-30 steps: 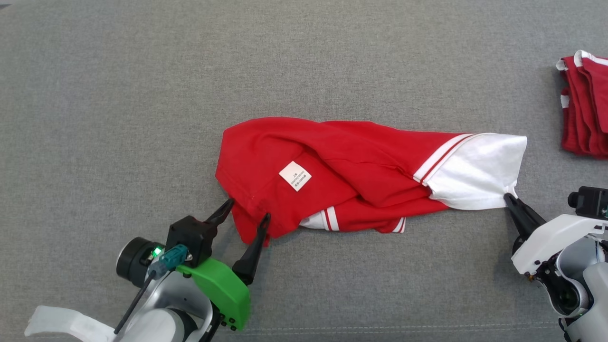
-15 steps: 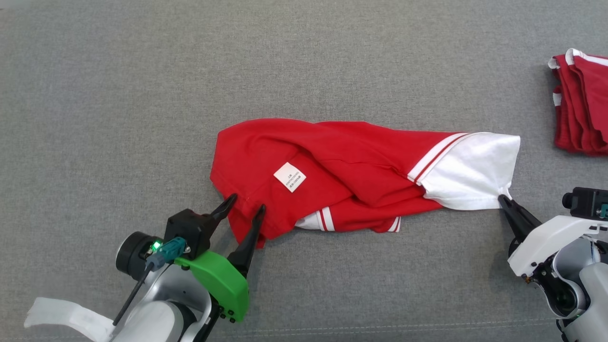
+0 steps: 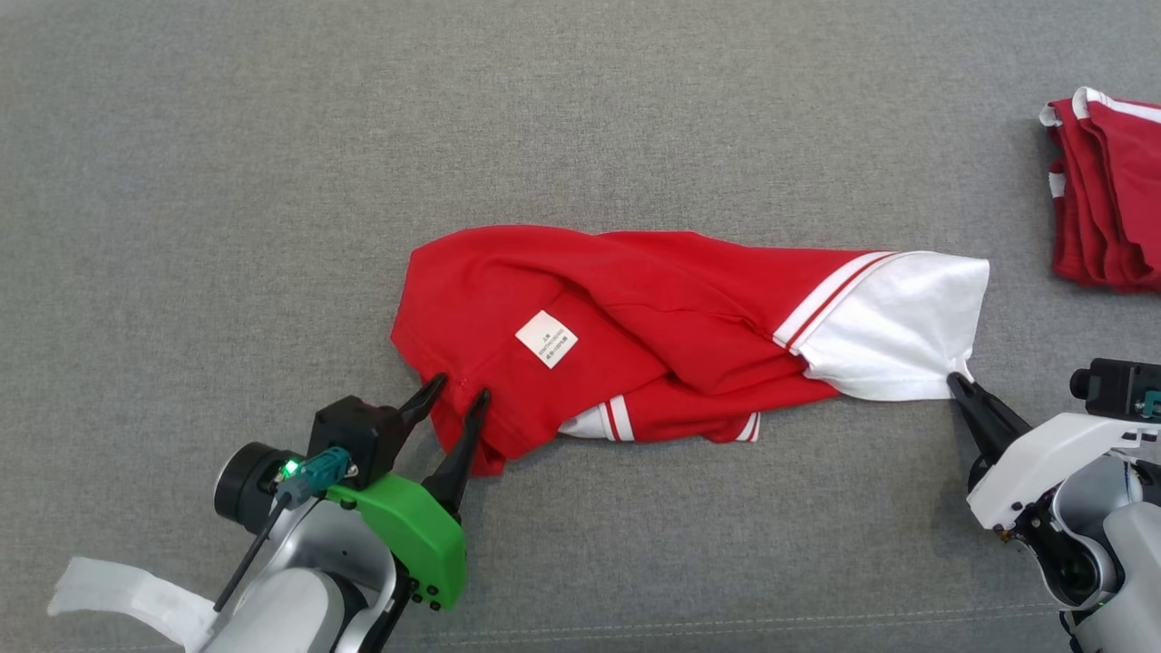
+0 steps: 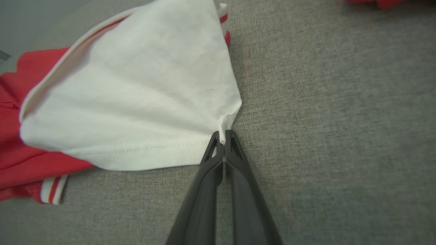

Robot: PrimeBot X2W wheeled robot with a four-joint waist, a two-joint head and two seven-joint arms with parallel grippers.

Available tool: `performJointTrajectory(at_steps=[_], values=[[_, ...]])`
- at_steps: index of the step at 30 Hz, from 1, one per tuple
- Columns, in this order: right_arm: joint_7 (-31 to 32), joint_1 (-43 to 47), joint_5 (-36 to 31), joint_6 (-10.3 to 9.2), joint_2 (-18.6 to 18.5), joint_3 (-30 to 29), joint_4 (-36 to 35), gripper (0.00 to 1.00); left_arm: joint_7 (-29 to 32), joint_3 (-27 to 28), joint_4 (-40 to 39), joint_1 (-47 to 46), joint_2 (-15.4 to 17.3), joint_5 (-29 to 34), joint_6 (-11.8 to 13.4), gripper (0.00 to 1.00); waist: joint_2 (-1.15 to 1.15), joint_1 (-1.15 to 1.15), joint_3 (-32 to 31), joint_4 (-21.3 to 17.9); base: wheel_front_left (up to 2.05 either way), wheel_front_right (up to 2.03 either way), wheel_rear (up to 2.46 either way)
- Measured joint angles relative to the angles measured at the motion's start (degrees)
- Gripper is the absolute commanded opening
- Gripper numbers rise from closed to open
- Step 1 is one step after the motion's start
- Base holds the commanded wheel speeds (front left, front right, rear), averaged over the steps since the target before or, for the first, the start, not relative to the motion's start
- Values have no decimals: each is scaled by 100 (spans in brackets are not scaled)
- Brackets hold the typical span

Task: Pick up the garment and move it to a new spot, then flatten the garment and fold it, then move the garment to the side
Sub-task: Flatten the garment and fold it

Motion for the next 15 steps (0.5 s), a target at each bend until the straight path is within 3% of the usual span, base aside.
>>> performJointTrajectory(at_steps=[15], values=[[-9, -1, 0, 0, 3, 16, 31, 0, -98, -7, 157, -165, -24, 1, -5, 43, 0, 0, 14, -8, 0, 0, 0]])
